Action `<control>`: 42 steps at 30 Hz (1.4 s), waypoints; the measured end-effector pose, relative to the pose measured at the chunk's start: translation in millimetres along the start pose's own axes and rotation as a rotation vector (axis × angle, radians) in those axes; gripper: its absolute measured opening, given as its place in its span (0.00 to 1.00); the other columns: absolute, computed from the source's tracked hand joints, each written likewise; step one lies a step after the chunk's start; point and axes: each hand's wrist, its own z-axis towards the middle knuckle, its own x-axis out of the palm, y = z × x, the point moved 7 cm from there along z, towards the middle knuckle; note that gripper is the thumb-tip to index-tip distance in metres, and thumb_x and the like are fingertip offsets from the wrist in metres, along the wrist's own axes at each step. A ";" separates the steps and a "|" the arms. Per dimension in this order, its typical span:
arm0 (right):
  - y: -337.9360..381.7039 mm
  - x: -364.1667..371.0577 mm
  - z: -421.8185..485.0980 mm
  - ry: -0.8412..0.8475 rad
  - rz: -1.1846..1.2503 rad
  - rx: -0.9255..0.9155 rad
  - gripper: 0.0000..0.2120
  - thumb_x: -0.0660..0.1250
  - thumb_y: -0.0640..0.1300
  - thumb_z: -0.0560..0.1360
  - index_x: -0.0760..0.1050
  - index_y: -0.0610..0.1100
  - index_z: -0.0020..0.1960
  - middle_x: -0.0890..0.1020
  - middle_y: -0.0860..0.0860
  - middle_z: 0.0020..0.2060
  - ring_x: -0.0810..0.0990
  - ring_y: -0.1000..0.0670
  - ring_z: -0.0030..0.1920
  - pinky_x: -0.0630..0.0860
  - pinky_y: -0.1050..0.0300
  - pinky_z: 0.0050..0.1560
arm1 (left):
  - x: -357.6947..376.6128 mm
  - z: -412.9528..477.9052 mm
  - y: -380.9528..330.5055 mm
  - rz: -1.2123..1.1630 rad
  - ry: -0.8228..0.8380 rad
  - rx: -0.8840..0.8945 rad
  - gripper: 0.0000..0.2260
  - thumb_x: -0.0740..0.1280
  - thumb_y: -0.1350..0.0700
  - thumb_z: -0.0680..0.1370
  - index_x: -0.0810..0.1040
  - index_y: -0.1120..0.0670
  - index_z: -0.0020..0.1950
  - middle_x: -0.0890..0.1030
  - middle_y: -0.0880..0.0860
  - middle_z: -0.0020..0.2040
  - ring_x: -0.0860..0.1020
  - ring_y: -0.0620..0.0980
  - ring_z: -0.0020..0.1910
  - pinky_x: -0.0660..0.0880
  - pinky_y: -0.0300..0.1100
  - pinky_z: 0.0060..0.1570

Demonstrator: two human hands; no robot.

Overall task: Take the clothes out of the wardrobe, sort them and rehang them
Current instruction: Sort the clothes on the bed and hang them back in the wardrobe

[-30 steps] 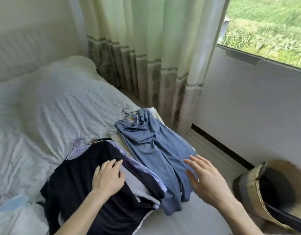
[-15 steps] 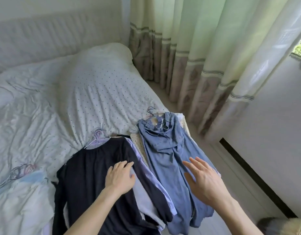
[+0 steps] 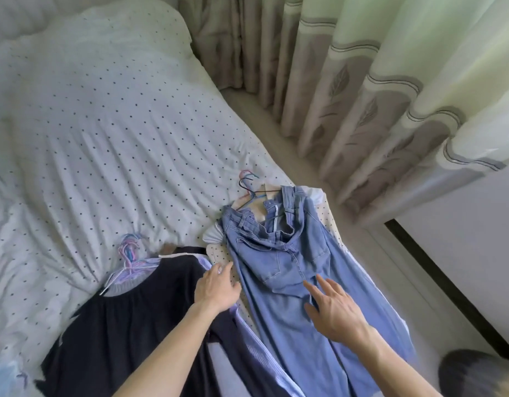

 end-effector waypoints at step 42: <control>-18.8 -77.4 -104.9 -0.440 1.179 0.198 0.23 0.64 0.66 0.72 0.74 0.55 0.61 0.82 0.58 0.54 0.83 0.57 0.50 0.78 0.57 0.54 | -62.3 -117.3 -121.3 -0.330 -0.363 0.247 0.14 0.70 0.43 0.74 0.76 0.49 0.53 0.84 0.51 0.42 0.82 0.59 0.46 0.73 0.47 0.43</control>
